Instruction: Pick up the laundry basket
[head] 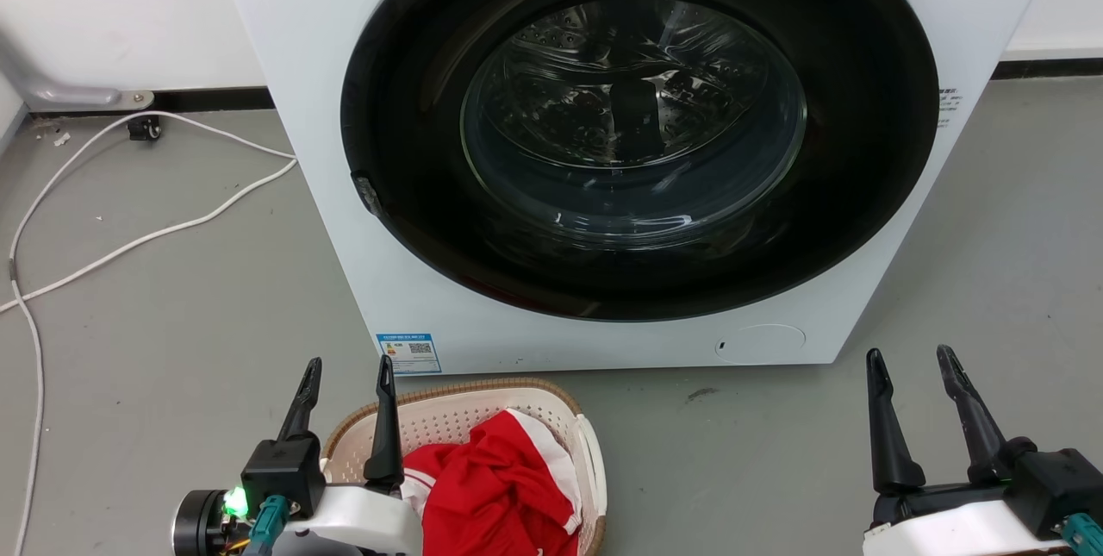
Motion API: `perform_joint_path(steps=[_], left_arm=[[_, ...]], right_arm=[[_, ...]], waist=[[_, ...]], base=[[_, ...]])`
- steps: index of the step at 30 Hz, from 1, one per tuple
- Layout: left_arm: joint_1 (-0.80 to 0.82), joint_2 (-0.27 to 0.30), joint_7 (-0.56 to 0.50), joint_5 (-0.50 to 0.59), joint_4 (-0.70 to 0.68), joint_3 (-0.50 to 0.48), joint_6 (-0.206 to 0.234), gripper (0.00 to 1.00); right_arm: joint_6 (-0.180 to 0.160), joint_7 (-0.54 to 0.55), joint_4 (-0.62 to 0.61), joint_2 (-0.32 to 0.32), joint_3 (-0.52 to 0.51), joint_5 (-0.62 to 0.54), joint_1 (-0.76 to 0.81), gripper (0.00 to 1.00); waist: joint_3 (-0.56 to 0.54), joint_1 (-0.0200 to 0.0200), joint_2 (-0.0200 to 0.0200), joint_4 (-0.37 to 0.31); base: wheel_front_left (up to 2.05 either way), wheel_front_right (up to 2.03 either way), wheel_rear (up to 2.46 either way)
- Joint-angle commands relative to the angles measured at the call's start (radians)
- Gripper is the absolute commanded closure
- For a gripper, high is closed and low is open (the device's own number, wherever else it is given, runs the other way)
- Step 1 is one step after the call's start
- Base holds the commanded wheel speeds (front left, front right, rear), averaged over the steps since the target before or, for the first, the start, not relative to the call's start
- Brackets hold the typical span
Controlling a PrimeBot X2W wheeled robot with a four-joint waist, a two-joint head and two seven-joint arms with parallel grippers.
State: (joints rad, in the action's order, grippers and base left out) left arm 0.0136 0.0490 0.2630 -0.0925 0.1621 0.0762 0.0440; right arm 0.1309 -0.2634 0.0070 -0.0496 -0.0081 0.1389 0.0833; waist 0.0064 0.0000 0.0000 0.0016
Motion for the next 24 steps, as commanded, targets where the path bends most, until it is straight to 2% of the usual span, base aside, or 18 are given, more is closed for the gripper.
perform_joint_path(steps=[1,11,16,22,24], left_arm=[[-0.012,0.002,0.003,-0.001,-0.001,-0.002,0.000,0.00],[-0.009,0.002,0.003,0.003,0.003,-0.007,0.002,0.00],[0.008,0.002,0.003,-0.007,0.029,-0.028,0.007,0.00],[0.044,0.002,0.003,-0.010,0.097,-0.069,-0.017,0.00],[0.080,0.006,0.003,-0.017,0.165,-0.100,-0.042,0.00]], right_arm=[[0.000,-0.002,0.003,-0.001,0.001,0.003,0.008,0.00],[0.000,-0.002,0.007,-0.001,0.007,0.007,0.011,0.00],[0.000,-0.002,0.033,-0.001,0.043,-0.016,-0.013,0.00],[0.000,-0.002,0.100,-0.001,0.113,-0.056,-0.067,0.00],[0.000,-0.002,0.159,-0.001,0.155,-0.084,-0.118,0.00]], waist=[[0.000,0.0000,0.0000,0.000],[0.005,0.0000,0.0000,0.004],[0.024,0.0000,0.0000,0.014],[0.083,0.0000,0.0000,0.029],[0.136,0.0000,0.0000,0.037]], base=[[0.00,0.00,0.00],[0.00,0.00,0.00],[0.00,0.00,0.00],[0.00,0.00,0.00],[0.00,0.00,0.00]])
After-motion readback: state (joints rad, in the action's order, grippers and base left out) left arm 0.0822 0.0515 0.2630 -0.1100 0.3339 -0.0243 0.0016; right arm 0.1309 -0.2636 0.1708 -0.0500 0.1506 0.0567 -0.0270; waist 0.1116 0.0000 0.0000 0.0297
